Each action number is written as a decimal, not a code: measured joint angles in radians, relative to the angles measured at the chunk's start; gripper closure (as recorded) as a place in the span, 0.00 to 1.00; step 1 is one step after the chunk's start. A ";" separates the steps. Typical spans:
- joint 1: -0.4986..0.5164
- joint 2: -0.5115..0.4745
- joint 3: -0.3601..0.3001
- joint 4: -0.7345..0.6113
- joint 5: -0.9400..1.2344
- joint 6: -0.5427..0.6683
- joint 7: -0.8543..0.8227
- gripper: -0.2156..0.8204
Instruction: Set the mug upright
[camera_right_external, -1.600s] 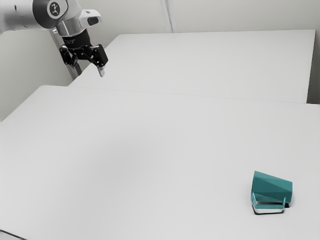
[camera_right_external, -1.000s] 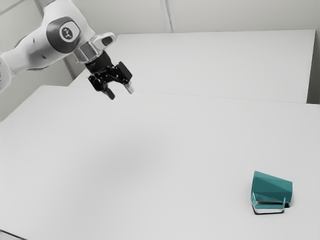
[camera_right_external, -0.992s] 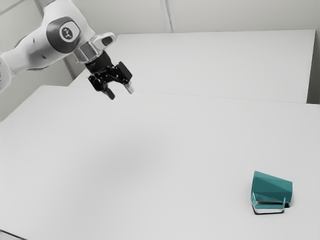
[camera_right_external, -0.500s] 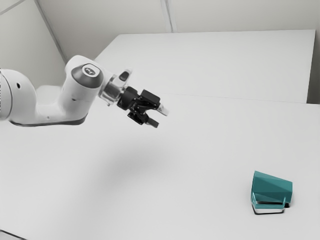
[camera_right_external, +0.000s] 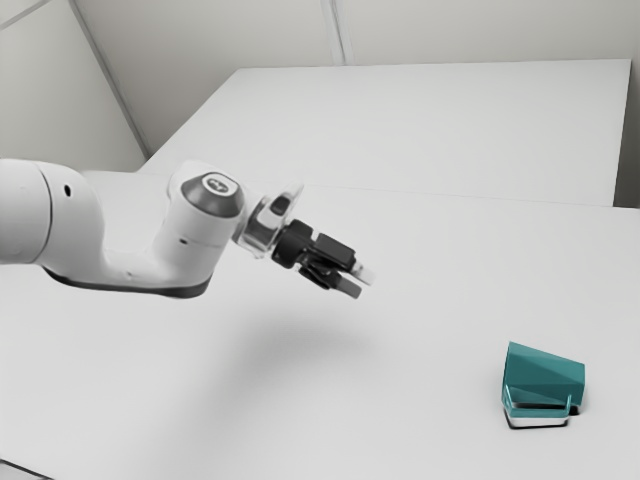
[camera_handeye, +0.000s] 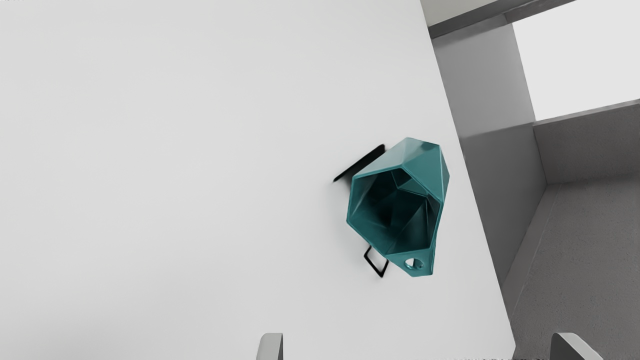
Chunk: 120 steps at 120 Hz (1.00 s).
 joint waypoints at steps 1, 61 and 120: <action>-0.003 0.001 0.000 0.000 -0.003 0.001 0.004 0.23; -0.123 0.056 -0.015 0.001 -0.129 0.042 0.054 0.23; -0.191 0.125 -0.040 0.026 -0.193 0.059 -0.026 0.23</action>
